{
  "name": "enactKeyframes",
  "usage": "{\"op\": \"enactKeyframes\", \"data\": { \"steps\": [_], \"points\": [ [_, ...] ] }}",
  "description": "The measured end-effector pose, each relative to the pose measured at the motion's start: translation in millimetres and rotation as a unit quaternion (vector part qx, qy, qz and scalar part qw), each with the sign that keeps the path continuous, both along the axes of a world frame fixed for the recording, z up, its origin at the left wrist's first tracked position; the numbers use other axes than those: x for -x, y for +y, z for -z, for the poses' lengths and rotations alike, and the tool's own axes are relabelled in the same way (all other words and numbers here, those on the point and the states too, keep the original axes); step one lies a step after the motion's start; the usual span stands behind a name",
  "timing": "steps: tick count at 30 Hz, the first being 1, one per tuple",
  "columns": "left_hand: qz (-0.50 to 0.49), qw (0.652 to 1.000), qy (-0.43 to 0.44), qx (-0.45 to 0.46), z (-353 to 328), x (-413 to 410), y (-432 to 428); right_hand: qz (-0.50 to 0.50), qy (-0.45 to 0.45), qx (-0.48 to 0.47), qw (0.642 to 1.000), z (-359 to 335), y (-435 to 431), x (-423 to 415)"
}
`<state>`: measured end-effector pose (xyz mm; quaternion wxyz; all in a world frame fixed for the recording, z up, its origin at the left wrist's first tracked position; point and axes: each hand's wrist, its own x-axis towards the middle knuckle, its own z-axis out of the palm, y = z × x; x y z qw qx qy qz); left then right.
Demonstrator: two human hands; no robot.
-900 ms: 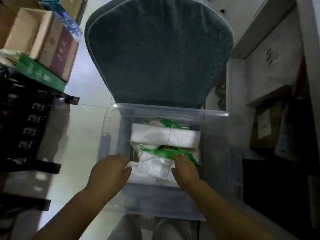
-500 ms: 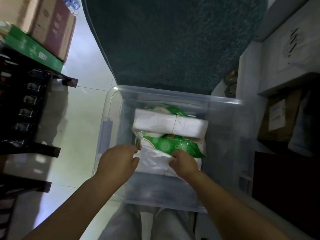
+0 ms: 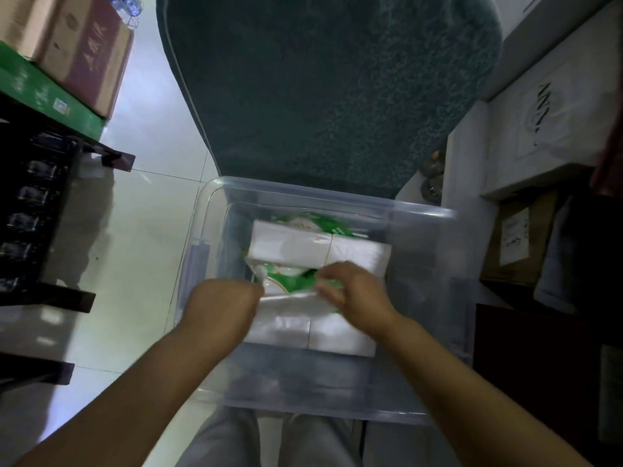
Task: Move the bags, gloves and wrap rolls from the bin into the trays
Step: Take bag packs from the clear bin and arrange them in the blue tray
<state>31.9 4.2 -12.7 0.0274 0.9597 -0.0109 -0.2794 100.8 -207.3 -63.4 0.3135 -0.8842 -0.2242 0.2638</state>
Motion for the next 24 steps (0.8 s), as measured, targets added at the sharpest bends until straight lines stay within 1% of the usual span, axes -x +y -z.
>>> {"op": "enactKeyframes", "data": {
  "steps": [1, 2, 3, 5, 7, 9, 11, 14, 16, 18, 21, 22, 23, 24],
  "points": [
    [-0.020, 1.000, -0.001, -0.002, -2.8, -0.5, 10.2, 0.052, -0.006, 0.006, 0.999, 13.3, -2.5, -12.9],
    [-0.047, 0.999, -0.013, 0.009, -5.3, -1.5, 20.7, 0.078, -0.021, 0.037, 0.996, 29.0, -4.1, -25.7],
    [-0.076, 0.997, -0.025, 0.022, -8.1, -2.1, 30.7, 0.074, -0.040, 0.087, 0.993, 45.3, -5.0, -36.7],
    [-0.136, 0.989, -0.046, 0.041, -13.3, -1.9, 46.9, 0.031, -0.060, 0.174, 0.982, 73.8, -2.4, -48.0],
    [-0.184, 0.979, -0.065, 0.064, -14.9, -1.6, 55.2, 0.000, -0.071, 0.238, 0.969, 91.4, 2.9, -47.6],
    [-0.207, 0.972, -0.085, 0.077, -13.6, -2.8, 57.7, -0.022, -0.084, 0.283, 0.955, 96.2, 6.8, -40.0],
    [-0.213, 0.970, -0.104, 0.061, -11.5, -3.7, 58.4, -0.039, -0.094, 0.272, 0.957, 89.2, 9.2, -31.0],
    [-0.223, 0.967, -0.114, 0.045, -9.9, -4.0, 61.3, -0.049, -0.172, 0.225, 0.958, 66.7, 3.8, -11.3],
    [-0.237, 0.963, -0.113, 0.060, -11.5, -5.6, 63.0, -0.062, -0.201, 0.190, 0.959, 49.6, -1.0, 5.2],
    [-0.248, 0.960, -0.109, 0.077, -13.2, -8.4, 62.6, -0.106, -0.201, 0.161, 0.960, 38.0, -5.2, 22.2],
    [-0.242, 0.961, -0.115, 0.068, -13.1, -13.3, 59.0, -0.177, -0.137, 0.159, 0.962, 34.1, -10.1, 38.4],
    [-0.239, 0.962, -0.117, 0.062, -12.4, -15.3, 58.2, -0.175, -0.097, 0.163, 0.966, 36.5, -10.9, 39.5],
    [-0.235, 0.963, -0.118, 0.057, -11.4, -16.8, 57.5, -0.149, -0.053, 0.163, 0.974, 39.7, -10.5, 36.6],
    [-0.231, 0.965, -0.116, 0.055, -10.0, -18.0, 57.1, -0.100, -0.013, 0.156, 0.983, 43.4, -9.3, 31.5]
  ]
}}
